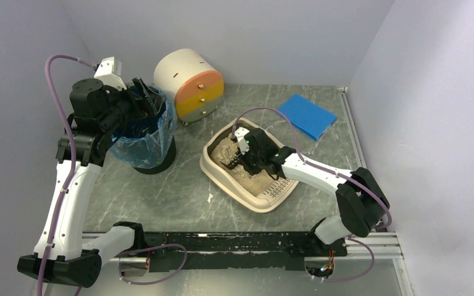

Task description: Clean the litter box

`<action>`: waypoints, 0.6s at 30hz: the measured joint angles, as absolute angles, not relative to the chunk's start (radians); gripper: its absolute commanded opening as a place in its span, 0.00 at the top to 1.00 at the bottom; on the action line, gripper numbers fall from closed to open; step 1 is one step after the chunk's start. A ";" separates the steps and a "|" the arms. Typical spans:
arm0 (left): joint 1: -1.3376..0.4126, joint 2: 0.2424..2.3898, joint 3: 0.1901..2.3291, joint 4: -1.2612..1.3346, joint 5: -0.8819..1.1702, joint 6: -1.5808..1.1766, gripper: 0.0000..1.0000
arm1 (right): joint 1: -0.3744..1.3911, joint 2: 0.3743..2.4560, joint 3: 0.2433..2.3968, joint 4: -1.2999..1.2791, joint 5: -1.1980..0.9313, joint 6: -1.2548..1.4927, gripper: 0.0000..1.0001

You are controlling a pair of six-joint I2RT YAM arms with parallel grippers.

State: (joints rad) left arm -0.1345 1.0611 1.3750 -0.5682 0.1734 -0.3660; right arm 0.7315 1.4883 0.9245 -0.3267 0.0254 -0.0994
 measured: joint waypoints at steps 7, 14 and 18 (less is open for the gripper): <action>-0.135 1.051 1.375 -0.567 0.173 -0.366 0.13 | 0.729 1.448 0.828 -0.205 0.009 -0.033 1.00; -0.135 1.045 1.372 -0.565 0.173 -0.366 0.13 | 0.720 1.433 0.762 -0.110 -0.014 0.011 1.00; -0.135 1.040 1.371 -0.566 0.173 -0.366 0.13 | 0.715 1.430 0.730 -0.056 -0.026 0.020 1.00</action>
